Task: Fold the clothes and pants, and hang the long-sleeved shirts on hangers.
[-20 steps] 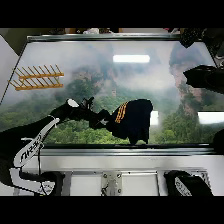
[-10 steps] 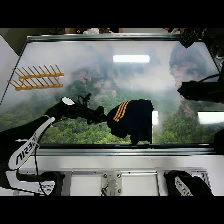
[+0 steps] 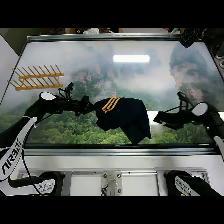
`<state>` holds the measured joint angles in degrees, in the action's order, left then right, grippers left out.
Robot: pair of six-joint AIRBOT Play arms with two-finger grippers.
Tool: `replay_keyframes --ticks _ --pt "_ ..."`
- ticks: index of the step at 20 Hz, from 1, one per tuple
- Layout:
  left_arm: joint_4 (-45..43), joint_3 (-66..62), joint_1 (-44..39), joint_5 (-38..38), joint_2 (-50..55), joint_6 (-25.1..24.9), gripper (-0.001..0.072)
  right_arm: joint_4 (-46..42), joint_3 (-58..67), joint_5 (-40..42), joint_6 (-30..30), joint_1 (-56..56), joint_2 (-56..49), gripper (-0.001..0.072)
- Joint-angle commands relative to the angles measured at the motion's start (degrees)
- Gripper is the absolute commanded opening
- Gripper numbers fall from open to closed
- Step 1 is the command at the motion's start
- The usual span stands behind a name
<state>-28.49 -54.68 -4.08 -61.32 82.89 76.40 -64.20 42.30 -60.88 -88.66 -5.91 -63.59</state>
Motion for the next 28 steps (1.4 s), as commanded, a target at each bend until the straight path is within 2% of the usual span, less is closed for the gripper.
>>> replay_keyframes --ticks 1,4,5,7,8,11,13,15,19,23,28 --pt "-2.0 -0.1 0.6 0.0 -0.4 -0.2 0.0023 3.1 -3.7 7.6 0.4 6.5 -6.2 0.0715" --pt "-2.0 -0.2 0.7 0.1 -0.4 -0.2 0.0023 3.7 -3.7 10.6 0.4 11.3 -9.5 0.0714" --pt "-2.0 -0.2 0.7 0.1 -0.4 -0.2 0.0023 3.6 -3.7 11.6 0.4 12.2 -9.9 0.0628" --pt "-2.0 -0.2 0.9 0.3 -0.4 -0.2 0.0023 3.5 -3.3 12.9 0.4 12.4 -9.6 0.005" --pt "-2.0 -0.7 1.4 0.2 -0.5 -0.1 0.0023 2.9 -2.4 12.7 0.7 12.0 -9.0 0.0005" --pt "-1.9 -9.2 5.7 -5.2 -2.9 0.1 0.0022 -4.1 7.2 4.9 4.6 9.2 -2.9 0.0004" --pt "-1.4 -18.0 8.8 -8.9 -8.3 0.4 0.0022 -9.1 18.2 -3.6 6.8 6.5 3.9 0.0004" --pt "-1.5 -26.5 11.1 -11.2 -14.9 0.6 0.0022 -10.0 29.5 -8.7 8.5 4.2 11.0 0.0004" --pt "-2.0 -36.4 12.0 -10.9 -29.4 0.7 0.0022 -10.2 43.3 -7.0 6.3 3.5 23.1 0.0003" --pt "-2.3 -38.3 12.0 -10.1 -39.8 1.1 0.0022 -10.7 45.6 -3.7 1.1 3.5 30.2 0.0003" --pt "-15.4 -38.2 12.0 -12.5 -45.3 10.2 0.0022 -10.6 45.6 -3.4 -1.5 3.5 31.4 0.0003"
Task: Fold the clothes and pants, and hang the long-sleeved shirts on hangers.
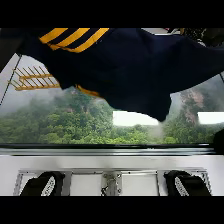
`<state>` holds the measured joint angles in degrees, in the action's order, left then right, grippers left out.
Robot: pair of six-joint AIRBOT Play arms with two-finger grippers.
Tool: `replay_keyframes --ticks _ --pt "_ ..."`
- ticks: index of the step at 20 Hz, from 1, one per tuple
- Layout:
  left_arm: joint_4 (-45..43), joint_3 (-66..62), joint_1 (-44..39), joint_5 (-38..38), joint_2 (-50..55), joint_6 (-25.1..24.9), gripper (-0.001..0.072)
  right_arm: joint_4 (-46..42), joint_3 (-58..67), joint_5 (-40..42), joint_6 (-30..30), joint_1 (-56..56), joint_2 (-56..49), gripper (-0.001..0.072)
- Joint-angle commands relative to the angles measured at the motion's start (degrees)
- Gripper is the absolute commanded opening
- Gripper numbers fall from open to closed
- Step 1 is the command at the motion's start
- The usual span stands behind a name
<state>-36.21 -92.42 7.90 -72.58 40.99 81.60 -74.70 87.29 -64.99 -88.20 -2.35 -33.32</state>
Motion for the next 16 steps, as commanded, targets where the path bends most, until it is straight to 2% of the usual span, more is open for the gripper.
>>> replay_keyframes --ticks 1,5,8,11,14,15,16 --pt "-10.4 -0.3 0.1 -2.4 -3.5 6.4 0.0022 -0.1 0.6 0.7 -2.5 0.0 0.5 0.0003" --pt "-12.3 10.6 0.0 -3.7 -2.1 9.6 0.0022 5.2 0.6 0.0 -3.5 0.1 -8.0 0.0003" --pt "-12.4 24.7 -3.1 -2.1 4.3 9.9 0.0022 9.0 0.5 -1.2 -3.5 1.7 -21.7 0.0003" --pt "-12.3 31.6 -6.3 9.1 16.6 8.2 0.0022 7.6 0.7 5.0 -0.9 5.5 -38.2 0.0004" --pt "-12.1 23.6 -6.8 17.4 33.4 6.3 0.0023 7.8 3.2 16.1 -0.9 6.3 -50.4 0.0017" --pt "-12.0 18.7 -6.6 17.4 38.6 6.3 0.0121 7.8 4.5 18.4 -0.9 6.3 -52.8 0.0075" --pt "-11.5 12.7 -6.1 16.3 43.8 6.5 0.0542 7.8 5.9 20.6 -0.9 6.1 -54.4 0.0341"
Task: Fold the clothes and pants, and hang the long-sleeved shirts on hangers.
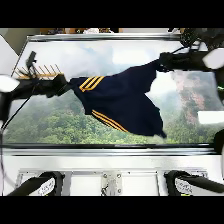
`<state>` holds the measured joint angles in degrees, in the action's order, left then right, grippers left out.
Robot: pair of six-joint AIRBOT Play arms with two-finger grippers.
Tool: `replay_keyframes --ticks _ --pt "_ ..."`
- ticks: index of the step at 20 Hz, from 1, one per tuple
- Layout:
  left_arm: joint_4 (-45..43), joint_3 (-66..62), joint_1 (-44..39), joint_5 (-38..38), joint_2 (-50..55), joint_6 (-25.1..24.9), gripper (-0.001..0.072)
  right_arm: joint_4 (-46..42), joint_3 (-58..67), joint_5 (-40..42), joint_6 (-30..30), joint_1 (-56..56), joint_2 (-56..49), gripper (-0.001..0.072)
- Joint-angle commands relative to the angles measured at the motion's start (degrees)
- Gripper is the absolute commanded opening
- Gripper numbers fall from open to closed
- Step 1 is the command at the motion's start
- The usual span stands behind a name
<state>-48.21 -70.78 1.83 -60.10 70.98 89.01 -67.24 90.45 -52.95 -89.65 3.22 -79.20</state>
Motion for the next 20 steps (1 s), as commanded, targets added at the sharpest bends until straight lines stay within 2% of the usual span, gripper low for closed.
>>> replay_keyframes --ticks 1,2,5,7,9,10,12,15,18,20 --pt "2.3 -14.4 0.6 2.0 17.9 -0.5 0.0696 0.4 3.7 9.9 0.5 0.3 -9.0 0.059" --pt "4.7 -19.7 1.4 0.4 21.2 -0.4 0.0673 0.2 4.5 11.0 0.5 -0.3 -8.6 0.0661" --pt "4.9 -27.7 4.1 -3.2 23.9 0.5 0.0672 0.2 5.1 10.7 0.5 -4.4 -3.5 0.0654" --pt "-2.4 -26.5 5.2 -8.8 22.5 0.6 0.0673 0.2 4.6 6.2 1.2 -7.0 1.2 0.0654" --pt "-10.8 -20.0 5.2 -14.1 20.6 1.5 0.0673 -1.2 0.9 -0.5 2.6 -8.6 7.4 0.0654" --pt "-12.2 -15.7 5.0 -15.4 19.9 1.5 0.0673 -2.7 -1.6 -2.6 2.7 -8.5 10.0 0.0654" --pt "-11.2 -5.5 4.1 -14.0 18.8 1.5 0.0673 -3.4 -9.4 -4.8 2.9 -8.4 16.6 0.0654" --pt "-4.8 5.6 1.8 -6.8 20.0 1.4 0.0673 -2.6 -20.3 -4.8 2.8 -8.4 24.7 0.0654" --pt "4.9 9.6 -1.0 -1.1 23.0 -0.5 0.0673 -2.3 -28.6 -4.8 2.6 -8.4 31.1 0.0654" --pt "8.0 9.0 -3.5 0.4 25.2 -1.8 0.0673 -2.4 -32.8 -4.9 1.3 -8.4 34.5 0.0654"
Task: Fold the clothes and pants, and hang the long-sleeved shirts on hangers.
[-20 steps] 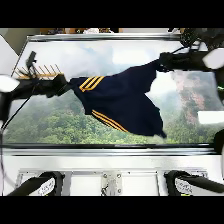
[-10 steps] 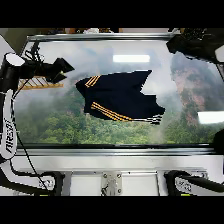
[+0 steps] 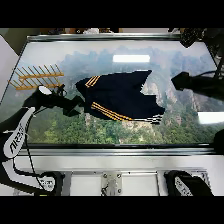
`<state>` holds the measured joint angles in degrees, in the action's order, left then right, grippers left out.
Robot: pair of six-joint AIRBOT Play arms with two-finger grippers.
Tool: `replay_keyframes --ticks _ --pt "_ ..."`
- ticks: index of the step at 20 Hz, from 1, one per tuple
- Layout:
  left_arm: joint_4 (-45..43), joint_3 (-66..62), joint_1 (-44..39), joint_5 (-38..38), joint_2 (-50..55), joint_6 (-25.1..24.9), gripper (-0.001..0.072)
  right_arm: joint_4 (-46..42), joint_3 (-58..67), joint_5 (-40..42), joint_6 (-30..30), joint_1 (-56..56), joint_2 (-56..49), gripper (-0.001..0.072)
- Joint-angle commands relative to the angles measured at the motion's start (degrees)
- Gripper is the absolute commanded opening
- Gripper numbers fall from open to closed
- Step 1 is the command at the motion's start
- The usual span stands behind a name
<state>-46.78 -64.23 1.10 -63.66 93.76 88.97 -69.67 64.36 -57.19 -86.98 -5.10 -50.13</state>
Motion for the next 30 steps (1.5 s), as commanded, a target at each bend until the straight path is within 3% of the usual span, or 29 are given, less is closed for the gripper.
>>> replay_keyframes --ticks 1,5,7,8,9,10,14,19,25,30 --pt "5.8 1.4 -3.8 4.9 3.3 -1.8 0.0673 0.0 -8.7 -0.8 -2.8 -0.2 6.9 0.0654" --pt "5.9 -1.5 -5.0 8.5 4.5 -0.9 0.0657 -0.2 -14.9 -5.0 -6.3 -2.5 8.7 0.0655" --pt "5.3 -3.0 -4.9 8.9 4.5 -0.6 0.0292 -0.2 -18.9 -6.2 -9.3 -6.7 8.5 0.0655" --pt "4.5 -3.8 -4.7 8.9 4.5 -0.6 0.0233 -0.2 -21.1 -6.1 -11.5 -9.1 8.2 0.0655" --pt "4.2 -4.4 -4.7 8.7 4.5 -0.7 0.0104 -0.2 -23.6 -6.1 -14.1 -11.8 7.8 0.0655" --pt "4.3 -4.7 -4.7 8.8 4.5 -0.7 0.0022 -0.2 -26.1 -6.1 -16.2 -14.3 7.3 0.0655" --pt "4.2 -2.3 -4.7 10.6 2.8 -0.7 0.0022 1.6 -34.0 -3.0 -19.8 -16.1 5.0 0.0655" --pt "4.2 -1.6 -4.7 11.2 0.6 -1.8 0.0022 14.7 -39.8 12.6 -19.8 -9.5 -0.9 0.0654" --pt "1.2 -1.6 -4.7 9.4 0.2 -1.8 0.0022 23.9 -39.7 32.8 -19.8 4.6 -13.1 0.0654" --pt "1.2 -1.6 -4.6 8.5 0.2 -1.8 0.0022 25.3 -39.7 39.4 -18.9 6.3 -17.6 0.0652"
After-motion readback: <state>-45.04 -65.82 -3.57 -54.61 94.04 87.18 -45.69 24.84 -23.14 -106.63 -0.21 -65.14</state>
